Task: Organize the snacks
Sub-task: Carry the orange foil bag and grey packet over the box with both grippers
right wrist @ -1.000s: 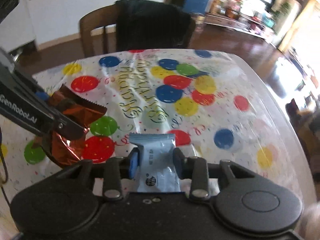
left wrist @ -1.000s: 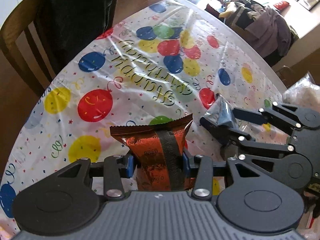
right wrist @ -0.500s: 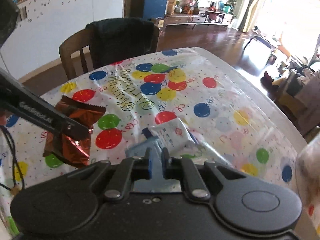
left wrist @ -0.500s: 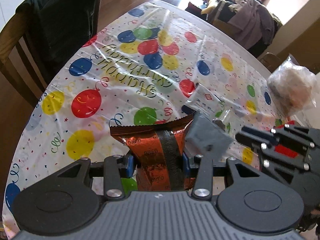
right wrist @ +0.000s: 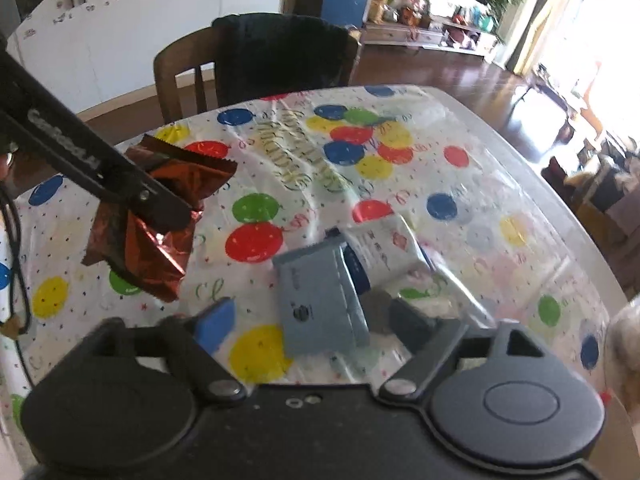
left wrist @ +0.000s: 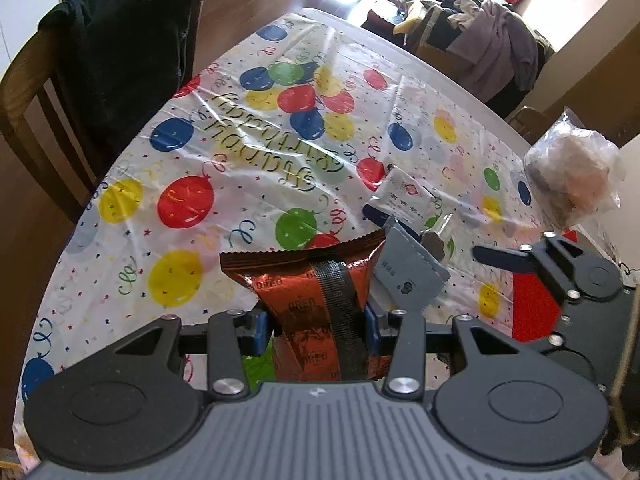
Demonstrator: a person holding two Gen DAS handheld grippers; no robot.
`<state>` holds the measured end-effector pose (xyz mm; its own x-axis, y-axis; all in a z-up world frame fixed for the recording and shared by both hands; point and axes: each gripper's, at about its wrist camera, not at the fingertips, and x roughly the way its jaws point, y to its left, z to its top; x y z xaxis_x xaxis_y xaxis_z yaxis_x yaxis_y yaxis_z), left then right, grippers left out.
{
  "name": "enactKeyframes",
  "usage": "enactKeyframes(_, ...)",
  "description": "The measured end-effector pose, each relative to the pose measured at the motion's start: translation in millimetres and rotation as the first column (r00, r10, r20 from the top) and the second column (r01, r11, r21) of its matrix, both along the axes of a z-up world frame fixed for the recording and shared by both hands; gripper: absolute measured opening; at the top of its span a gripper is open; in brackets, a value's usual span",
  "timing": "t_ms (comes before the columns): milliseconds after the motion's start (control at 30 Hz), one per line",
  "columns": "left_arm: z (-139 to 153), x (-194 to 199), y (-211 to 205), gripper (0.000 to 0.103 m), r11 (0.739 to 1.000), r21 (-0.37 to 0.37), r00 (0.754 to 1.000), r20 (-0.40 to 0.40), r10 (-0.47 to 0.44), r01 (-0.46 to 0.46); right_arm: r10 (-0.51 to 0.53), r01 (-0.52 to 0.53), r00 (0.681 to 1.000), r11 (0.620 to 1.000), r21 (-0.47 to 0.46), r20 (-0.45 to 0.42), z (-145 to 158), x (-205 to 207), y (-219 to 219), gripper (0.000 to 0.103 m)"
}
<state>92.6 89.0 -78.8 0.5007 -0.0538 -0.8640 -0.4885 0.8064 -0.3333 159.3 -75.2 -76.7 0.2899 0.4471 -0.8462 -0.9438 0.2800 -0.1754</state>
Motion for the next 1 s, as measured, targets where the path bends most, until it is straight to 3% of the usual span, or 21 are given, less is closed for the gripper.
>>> enactKeyframes(400,-2,-3,8,0.043,0.999,-0.006,0.999,-0.002,0.036,-0.036,0.038,-0.038,0.999,0.995,-0.095,-0.001,-35,19,32,0.066)
enactKeyframes(467,-3,-3,9,0.043,0.999,-0.007,0.999,-0.006,0.038,-0.038,0.033,-0.034,0.999,0.994,-0.102,-0.006,-37,20,33,0.06)
enactKeyframes(667,-5,-2,9,0.043,0.999,-0.007,0.999,-0.012,0.034,-0.034,0.006,-0.007,1.0,0.997,-0.083,-0.013,-35,23,31,0.047)
enactKeyframes(1000,-2,-6,4,0.043,1.0,0.014,1.0,-0.015,0.01,-0.01,-0.106,0.105,0.994,0.994,-0.017,-0.028,-19,15,16,0.046)
